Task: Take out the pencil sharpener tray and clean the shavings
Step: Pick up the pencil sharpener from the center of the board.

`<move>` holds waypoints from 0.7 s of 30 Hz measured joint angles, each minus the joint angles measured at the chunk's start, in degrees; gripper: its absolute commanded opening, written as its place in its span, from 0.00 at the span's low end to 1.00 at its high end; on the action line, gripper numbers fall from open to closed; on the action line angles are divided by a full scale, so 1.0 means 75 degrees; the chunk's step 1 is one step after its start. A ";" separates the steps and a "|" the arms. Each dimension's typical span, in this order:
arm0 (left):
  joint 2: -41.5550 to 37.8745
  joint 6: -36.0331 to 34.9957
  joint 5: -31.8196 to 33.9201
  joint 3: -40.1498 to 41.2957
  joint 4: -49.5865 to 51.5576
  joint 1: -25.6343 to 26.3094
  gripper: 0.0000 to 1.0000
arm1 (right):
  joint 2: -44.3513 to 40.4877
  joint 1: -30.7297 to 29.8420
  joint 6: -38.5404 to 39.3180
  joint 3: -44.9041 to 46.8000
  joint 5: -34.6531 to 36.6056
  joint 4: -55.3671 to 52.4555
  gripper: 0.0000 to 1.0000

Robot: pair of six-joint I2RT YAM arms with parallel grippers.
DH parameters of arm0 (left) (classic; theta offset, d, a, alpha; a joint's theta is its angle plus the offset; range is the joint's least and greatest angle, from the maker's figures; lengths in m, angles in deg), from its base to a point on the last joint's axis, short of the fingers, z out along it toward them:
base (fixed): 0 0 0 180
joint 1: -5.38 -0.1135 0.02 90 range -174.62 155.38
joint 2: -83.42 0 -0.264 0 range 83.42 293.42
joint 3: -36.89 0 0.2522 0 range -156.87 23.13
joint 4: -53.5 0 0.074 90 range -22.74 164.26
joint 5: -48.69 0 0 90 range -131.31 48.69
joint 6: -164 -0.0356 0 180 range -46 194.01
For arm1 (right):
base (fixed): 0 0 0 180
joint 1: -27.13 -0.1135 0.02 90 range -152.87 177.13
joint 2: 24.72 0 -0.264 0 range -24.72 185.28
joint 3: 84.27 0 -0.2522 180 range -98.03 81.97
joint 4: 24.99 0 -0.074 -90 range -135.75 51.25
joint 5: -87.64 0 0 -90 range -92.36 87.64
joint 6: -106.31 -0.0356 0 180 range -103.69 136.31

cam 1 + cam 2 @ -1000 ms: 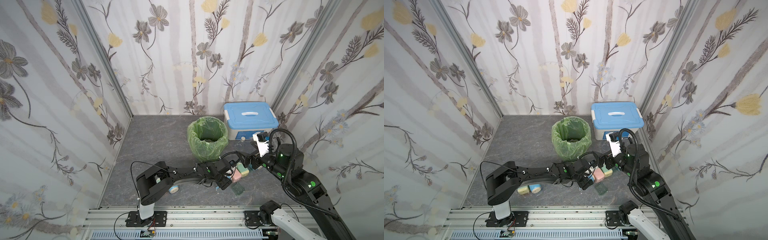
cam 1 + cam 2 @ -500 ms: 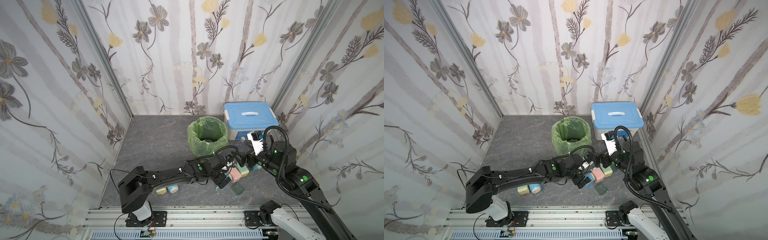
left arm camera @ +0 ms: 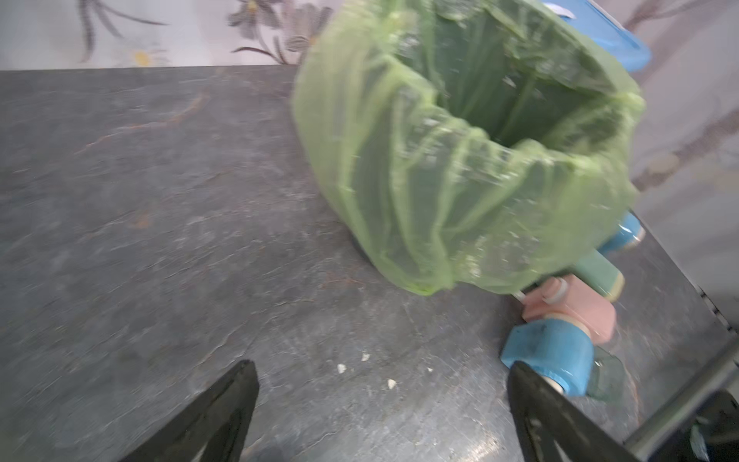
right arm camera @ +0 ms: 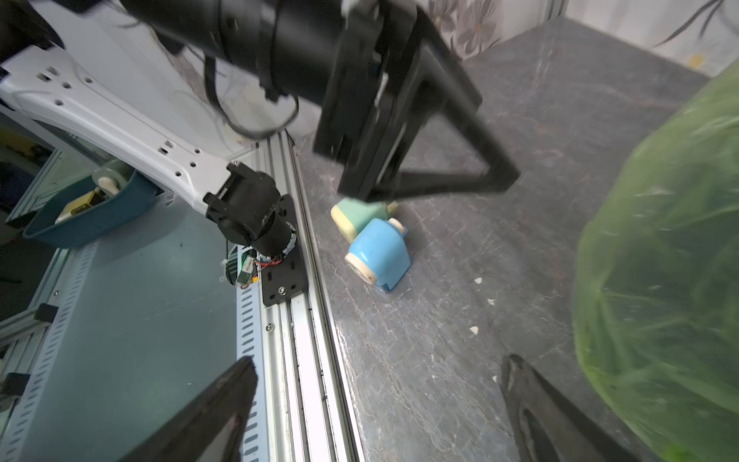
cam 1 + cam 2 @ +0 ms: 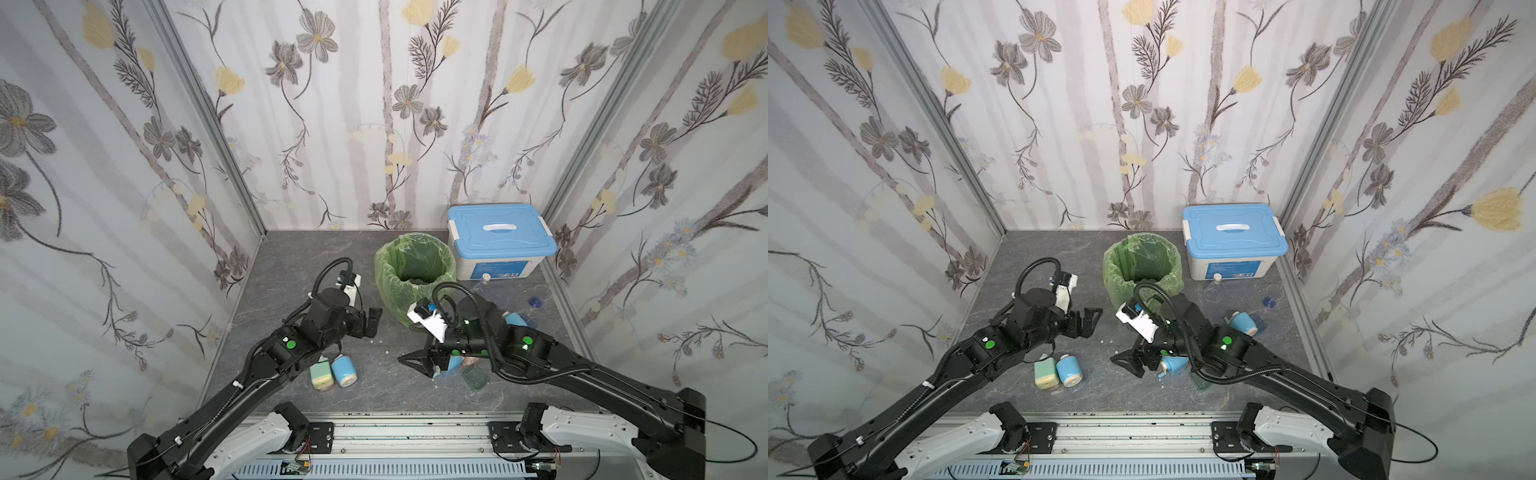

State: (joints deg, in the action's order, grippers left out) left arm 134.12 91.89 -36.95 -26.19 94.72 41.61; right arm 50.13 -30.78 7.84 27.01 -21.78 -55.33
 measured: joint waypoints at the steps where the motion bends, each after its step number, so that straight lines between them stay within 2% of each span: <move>1: -0.0189 0.0076 -0.0038 0.0017 0.0192 -0.0440 1.00 | 0.0507 -0.0189 -0.0172 -0.0166 0.0047 0.0160 0.96; 4: -0.0609 0.0274 -0.0012 0.0052 0.0612 -0.1416 1.00 | 0.1833 -0.0685 -0.0431 -0.0799 0.0175 0.0522 0.97; 8: -0.0997 0.0612 -0.0119 0.0227 0.0898 -0.2355 1.00 | 0.3631 -0.1195 -0.0647 -0.1964 0.0382 0.0682 0.98; 17: -0.1201 0.1075 -0.0420 0.0382 0.1297 -0.3392 1.00 | 0.5639 -0.1536 -0.0953 -0.3439 0.0880 0.0344 0.98; 21: -0.1224 0.1072 -0.0597 0.0335 0.1431 -0.3756 1.00 | 0.6056 -0.1696 -0.0965 -0.3774 0.1052 0.0070 0.92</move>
State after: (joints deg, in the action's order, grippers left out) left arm 124.94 99.94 -41.43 -23.68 105.46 13.44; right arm 95.55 -43.51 0.61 -1.30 -13.89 -54.80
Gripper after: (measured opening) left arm 0.997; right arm 0.939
